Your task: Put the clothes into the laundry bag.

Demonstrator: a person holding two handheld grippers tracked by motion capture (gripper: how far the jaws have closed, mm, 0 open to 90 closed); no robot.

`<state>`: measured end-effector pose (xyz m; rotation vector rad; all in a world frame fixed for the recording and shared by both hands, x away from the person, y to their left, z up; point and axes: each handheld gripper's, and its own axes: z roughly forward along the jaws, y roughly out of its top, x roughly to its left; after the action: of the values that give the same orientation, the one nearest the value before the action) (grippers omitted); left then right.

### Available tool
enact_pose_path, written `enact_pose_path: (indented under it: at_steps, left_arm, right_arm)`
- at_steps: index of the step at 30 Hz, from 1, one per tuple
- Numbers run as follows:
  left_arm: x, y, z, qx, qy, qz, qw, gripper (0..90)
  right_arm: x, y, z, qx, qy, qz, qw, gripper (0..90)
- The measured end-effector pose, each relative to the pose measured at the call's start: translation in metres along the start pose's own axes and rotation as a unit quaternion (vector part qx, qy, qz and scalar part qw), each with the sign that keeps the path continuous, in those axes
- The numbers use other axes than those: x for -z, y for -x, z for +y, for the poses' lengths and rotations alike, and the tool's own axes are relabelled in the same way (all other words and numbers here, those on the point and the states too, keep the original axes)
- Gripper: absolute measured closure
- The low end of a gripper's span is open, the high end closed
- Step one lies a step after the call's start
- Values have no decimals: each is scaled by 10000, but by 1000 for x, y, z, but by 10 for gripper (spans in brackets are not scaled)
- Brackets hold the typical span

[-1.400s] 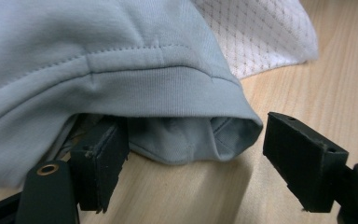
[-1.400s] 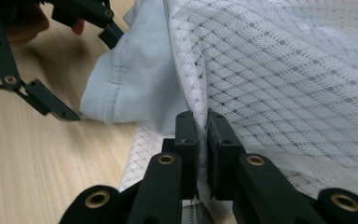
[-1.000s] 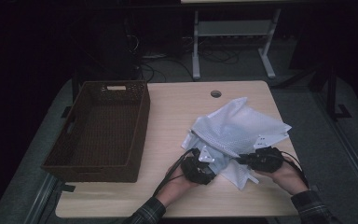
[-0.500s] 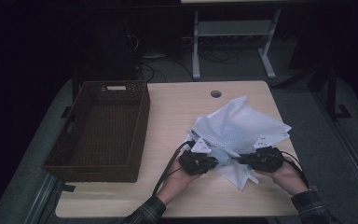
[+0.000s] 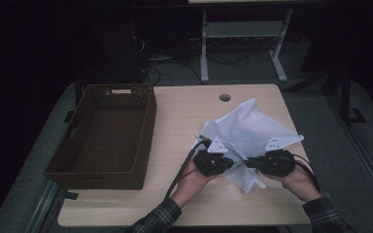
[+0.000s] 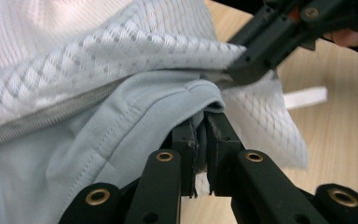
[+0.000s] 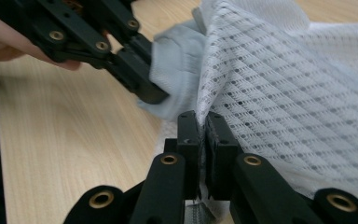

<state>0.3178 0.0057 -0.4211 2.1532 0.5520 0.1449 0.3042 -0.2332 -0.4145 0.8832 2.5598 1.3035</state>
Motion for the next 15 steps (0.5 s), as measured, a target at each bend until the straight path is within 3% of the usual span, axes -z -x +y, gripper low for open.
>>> enact_pose_path:
  at_steps: [9,15]
  left_arm:
    - [-5,-7,12,118,178,254,9994,840]
    - [-14,-12,18,211,284,407,9985,839]
  right_arm:
    - [3,-7,10,150,95,127,9998,860]
    - [11,-10,16,152,308,287,9990,867]
